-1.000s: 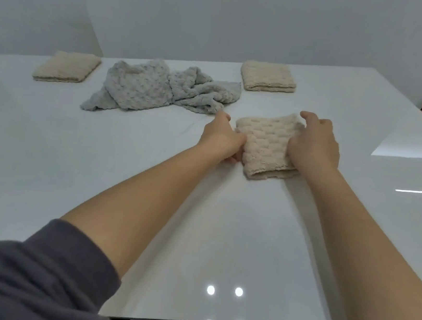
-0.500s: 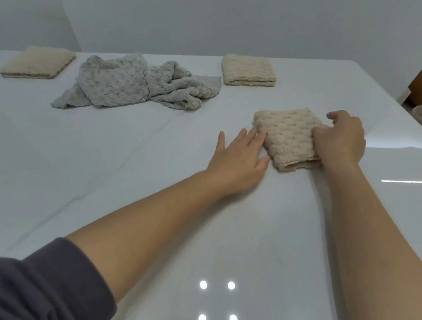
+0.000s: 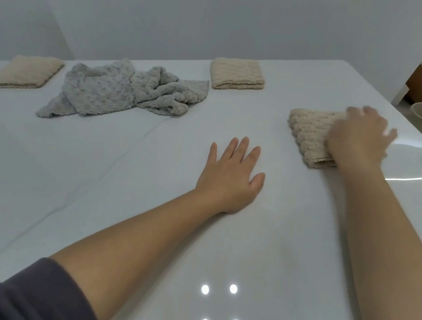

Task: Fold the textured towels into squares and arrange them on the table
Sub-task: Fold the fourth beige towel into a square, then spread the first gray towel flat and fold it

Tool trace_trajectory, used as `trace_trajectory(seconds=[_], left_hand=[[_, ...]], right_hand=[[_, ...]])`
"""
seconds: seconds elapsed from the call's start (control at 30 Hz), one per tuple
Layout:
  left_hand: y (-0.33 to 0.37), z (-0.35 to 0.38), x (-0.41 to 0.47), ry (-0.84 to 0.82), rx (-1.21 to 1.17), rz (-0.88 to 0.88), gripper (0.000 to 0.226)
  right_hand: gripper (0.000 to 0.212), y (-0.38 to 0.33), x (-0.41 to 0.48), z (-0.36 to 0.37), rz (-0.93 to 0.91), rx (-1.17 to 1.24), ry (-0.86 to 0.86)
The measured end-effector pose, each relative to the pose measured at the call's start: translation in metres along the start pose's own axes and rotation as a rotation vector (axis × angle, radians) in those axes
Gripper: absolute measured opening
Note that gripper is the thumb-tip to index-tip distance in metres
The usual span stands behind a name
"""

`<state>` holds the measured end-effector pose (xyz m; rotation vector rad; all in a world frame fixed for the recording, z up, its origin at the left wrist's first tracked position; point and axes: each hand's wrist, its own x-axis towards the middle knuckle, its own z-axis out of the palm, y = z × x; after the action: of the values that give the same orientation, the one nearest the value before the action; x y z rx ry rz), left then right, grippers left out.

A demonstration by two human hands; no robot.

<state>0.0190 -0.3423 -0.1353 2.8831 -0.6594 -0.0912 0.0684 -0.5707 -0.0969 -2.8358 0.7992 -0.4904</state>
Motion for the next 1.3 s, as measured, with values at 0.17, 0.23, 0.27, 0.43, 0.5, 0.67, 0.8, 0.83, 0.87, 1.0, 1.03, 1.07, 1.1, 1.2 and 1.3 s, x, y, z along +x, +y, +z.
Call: trace_trajectory(seconds=[0.17, 0.23, 0.27, 0.43, 0.5, 0.67, 0.8, 0.83, 0.87, 1.0, 1.03, 1.07, 1.1, 1.2, 1.3], left_hand=[[0.001, -0.002, -0.001, 0.001, -0.004, -0.005, 0.061], [0.000, -0.001, -0.001, 0.001, -0.001, -0.003, 0.061], [0.000, -0.001, -0.001, 0.000, 0.000, -0.002, 0.061], [0.000, 0.000, -0.001, 0.001, -0.005, 0.000, 0.061], [0.000, 0.000, -0.001, 0.001, -0.005, -0.001, 0.061], [0.000, -0.001, -0.002, 0.000, -0.008, 0.008, 0.062], [0.000, -0.003, -0.002, 0.019, -0.063, -0.003, 0.063], [0.000, -0.005, -0.003, 0.035, -0.098, -0.013, 0.063], [-0.002, -0.008, -0.004, 0.049, -0.134, -0.024, 0.061], [-0.033, -0.023, -0.015, 0.080, -0.176, -0.097, 0.057], [-0.048, -0.027, -0.019, 0.097, -0.163, -0.122, 0.056], [-0.064, -0.032, -0.022, 0.119, -0.150, -0.147, 0.055], [-0.082, -0.038, -0.025, 0.141, -0.138, -0.174, 0.054], [-0.139, -0.052, -0.032, 0.209, -0.115, -0.269, 0.050], [-0.200, -0.066, -0.038, 0.324, -0.099, -0.376, 0.045]], right_hand=[[0.060, -0.054, -0.034, 0.026, -0.280, -0.183, -0.306], [0.061, -0.047, -0.030, 0.028, -0.269, -0.169, -0.312], [0.063, -0.038, -0.025, 0.028, -0.262, -0.158, -0.294], [0.063, -0.006, -0.009, 0.030, -0.251, -0.128, -0.240], [0.062, -0.005, -0.007, 0.031, -0.262, -0.120, -0.246], [0.063, 0.005, 0.004, 0.026, -0.246, -0.122, -0.254], [0.056, -0.010, -0.007, 0.025, -0.257, -0.184, -0.255], [0.055, -0.019, -0.013, 0.026, -0.277, -0.202, -0.246], [0.055, -0.029, -0.021, 0.027, -0.302, -0.213, -0.243], [0.054, -0.078, -0.055, 0.033, -0.439, -0.177, -0.257], [0.054, -0.093, -0.063, 0.035, -0.476, -0.149, -0.270], [0.053, -0.109, -0.071, 0.036, -0.512, -0.115, -0.286], [0.053, -0.126, -0.079, 0.037, -0.549, -0.082, -0.300], [0.051, -0.183, -0.104, 0.039, -0.655, 0.023, -0.303], [0.044, -0.240, -0.127, 0.040, -0.743, 0.135, -0.228]])
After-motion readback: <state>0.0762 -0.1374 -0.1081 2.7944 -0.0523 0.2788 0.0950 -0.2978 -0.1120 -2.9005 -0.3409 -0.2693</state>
